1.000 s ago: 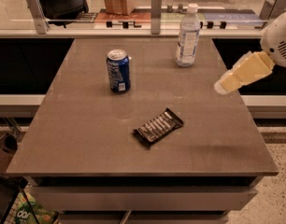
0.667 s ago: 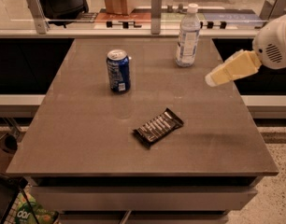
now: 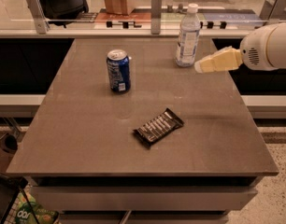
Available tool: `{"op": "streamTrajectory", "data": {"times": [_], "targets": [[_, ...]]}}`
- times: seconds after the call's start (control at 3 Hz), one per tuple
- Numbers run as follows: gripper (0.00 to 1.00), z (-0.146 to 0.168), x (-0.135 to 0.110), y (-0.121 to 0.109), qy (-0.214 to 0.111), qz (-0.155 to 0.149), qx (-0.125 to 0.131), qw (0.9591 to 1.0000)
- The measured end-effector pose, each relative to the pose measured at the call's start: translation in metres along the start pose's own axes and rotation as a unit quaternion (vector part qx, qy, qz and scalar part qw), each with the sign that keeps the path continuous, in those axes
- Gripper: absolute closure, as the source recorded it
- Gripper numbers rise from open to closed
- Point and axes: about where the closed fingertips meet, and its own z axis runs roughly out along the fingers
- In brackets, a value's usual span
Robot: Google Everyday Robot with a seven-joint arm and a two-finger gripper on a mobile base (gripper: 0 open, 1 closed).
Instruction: Knock blue plastic bottle over
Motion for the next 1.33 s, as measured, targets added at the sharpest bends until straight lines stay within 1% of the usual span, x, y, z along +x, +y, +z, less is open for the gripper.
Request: {"op": "streamTrajectory", "data": {"times": [0.33, 0.67, 1.0, 1.33], "targets": [[0.00, 0.026, -0.006, -0.015, -0.035, 0.014, 0.010, 0.9992], [0.00, 0.076, -0.021, -0.043, -0.069, 0.017, 0.004, 0.9975], [0.00, 0.076, -0.021, -0.043, -0.069, 0.017, 0.004, 0.9975], [0.00, 0.089, -0.034, -0.035, -0.090, 0.022, -0.011, 0.9957]]}}
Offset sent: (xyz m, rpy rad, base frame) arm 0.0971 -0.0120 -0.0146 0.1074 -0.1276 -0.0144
